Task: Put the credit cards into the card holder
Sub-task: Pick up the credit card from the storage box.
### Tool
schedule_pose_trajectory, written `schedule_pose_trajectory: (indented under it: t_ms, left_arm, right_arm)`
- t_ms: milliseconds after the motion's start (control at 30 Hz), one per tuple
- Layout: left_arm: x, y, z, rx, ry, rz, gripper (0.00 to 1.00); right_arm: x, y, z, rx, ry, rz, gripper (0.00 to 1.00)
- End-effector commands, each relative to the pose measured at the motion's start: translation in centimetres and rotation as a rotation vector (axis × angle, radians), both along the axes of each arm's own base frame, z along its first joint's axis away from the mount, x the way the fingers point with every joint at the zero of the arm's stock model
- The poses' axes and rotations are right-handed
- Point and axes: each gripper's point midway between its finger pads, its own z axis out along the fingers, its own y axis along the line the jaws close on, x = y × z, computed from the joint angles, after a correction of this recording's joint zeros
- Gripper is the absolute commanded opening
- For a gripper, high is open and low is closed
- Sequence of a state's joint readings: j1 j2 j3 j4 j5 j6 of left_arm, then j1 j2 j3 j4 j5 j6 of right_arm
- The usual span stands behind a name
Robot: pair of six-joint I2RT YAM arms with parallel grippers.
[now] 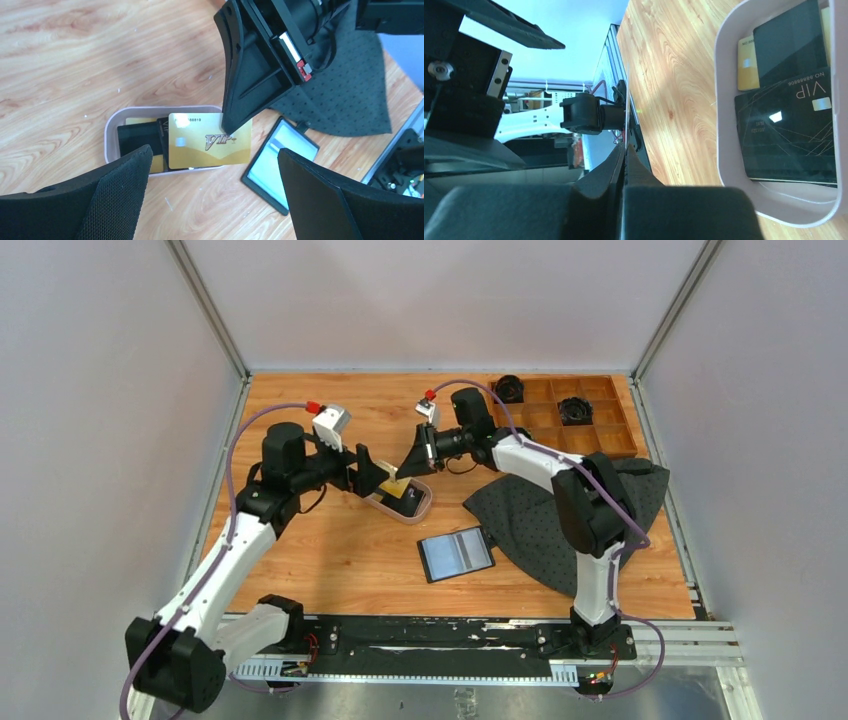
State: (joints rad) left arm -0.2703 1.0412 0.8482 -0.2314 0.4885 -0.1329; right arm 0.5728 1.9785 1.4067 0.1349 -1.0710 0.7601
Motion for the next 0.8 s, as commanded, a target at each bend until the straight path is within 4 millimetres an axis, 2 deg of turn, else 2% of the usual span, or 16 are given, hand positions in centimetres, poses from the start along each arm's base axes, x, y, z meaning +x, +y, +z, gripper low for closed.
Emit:
schedule_pose_trajectory:
  t_ms: [0,167,300,400,633,767]
  left_arm:
    - [-1.4,-0.4,2.8,-0.126,-0.061,0.007,1.0]
    - [-3.9,-2.1,5.5,-0.338,-0.074,-0.064,1.0]
    - [-5.8,-2.8,5.6,-0.43,0.002,-0.102,1.0]
    - [-7.3,-3.4,5.7,-0.506,0.027,-0.155,1.0]
    - [-11.2,-5.6,5.9,-0.553,-0.039,-0.221,1.0]
    - [-13.3,-7.0,4.7,-0.594,-0.056,-0.249,0.98]
  right_arm:
    - [-1.2,-2.2,1.3,0.039,-0.14,0.037,0.0]
    - [-4.4,-5.9,3.5,0.133,-0.3,0.146,0.0]
    - [-8.0,-9.5,4.7,0.233,-0.337,0.246,0.0]
    - [-10.1,-11.4,4.9,0.28,-0.347,0.281,0.0]
    - [-11.7,-14.0,6.1,0.31,-0.577,0.25,0.0]
    - [-12.4,-14.4,5.9,0.319,-0.597,0.255,0.0]
